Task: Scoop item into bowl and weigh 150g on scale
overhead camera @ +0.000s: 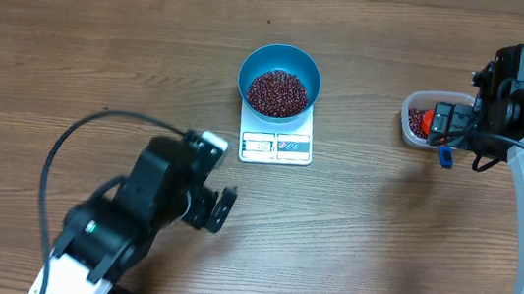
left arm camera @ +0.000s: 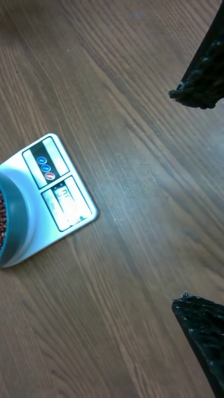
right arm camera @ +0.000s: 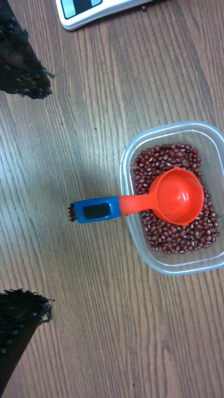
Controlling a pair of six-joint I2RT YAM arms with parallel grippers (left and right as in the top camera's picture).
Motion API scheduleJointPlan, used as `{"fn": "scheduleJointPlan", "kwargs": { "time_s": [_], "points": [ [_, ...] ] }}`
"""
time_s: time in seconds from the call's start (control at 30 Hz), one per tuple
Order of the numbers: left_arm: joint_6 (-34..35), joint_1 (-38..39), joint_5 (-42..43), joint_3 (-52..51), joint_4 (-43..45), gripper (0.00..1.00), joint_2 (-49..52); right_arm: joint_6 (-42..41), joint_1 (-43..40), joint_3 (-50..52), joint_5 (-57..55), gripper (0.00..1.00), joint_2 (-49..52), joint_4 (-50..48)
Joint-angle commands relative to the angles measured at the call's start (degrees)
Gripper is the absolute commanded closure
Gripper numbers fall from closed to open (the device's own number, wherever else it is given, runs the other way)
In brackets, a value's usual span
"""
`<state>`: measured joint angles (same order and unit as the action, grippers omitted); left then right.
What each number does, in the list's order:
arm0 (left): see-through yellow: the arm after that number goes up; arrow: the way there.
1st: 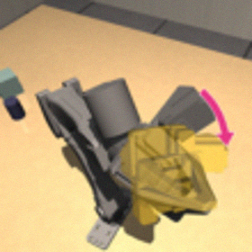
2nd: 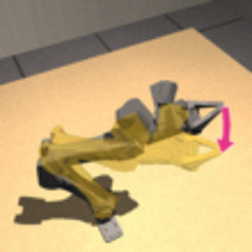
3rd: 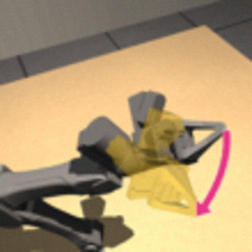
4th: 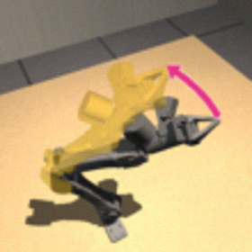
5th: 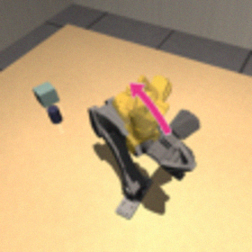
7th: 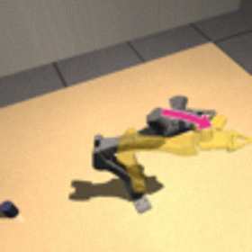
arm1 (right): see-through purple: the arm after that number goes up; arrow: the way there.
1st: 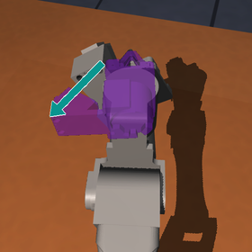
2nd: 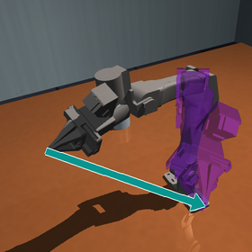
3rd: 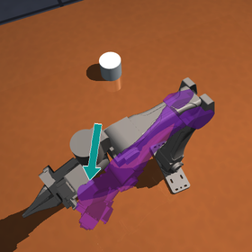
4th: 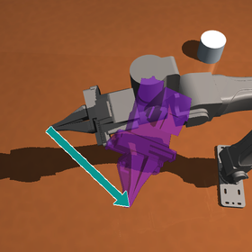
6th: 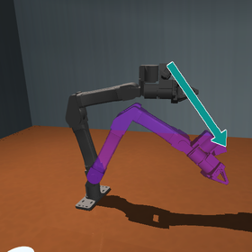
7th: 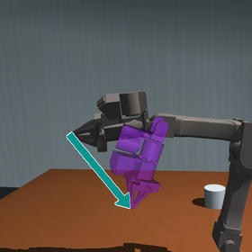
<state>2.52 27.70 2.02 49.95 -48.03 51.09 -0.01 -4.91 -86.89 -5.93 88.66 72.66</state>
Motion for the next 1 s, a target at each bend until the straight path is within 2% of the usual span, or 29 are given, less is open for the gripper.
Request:
{"fn": "scheduleJointPlan", "kwargs": {
  "time_s": [0.0,0.3,0.77,0.97],
  "points": [
    [-1.25,-0.33,-0.98,-3.45,0.31,0.0,-5.99,-0.44,-0.42,-1.57,0.2,0.0,-1.09,-0.33],
    [-1.25,-2.6,-0.98,-12.39,2.36,0.0,-24.04,-0.44,-0.42,-1.57,0.22,0.0,-1.09,-0.33],
    [-0.42,-13.14,-1.14,-28.59,18.49,0.0,-43.15,-0.44,-0.42,-1.57,0.22,0.0,-1.09,-0.35],
    [4.26,-17.33,-1.14,-33.99,26.73,0.0,-46.93,-0.44,-0.42,-1.57,0.22,0.0,-1.09,-0.33]
  ]
}}
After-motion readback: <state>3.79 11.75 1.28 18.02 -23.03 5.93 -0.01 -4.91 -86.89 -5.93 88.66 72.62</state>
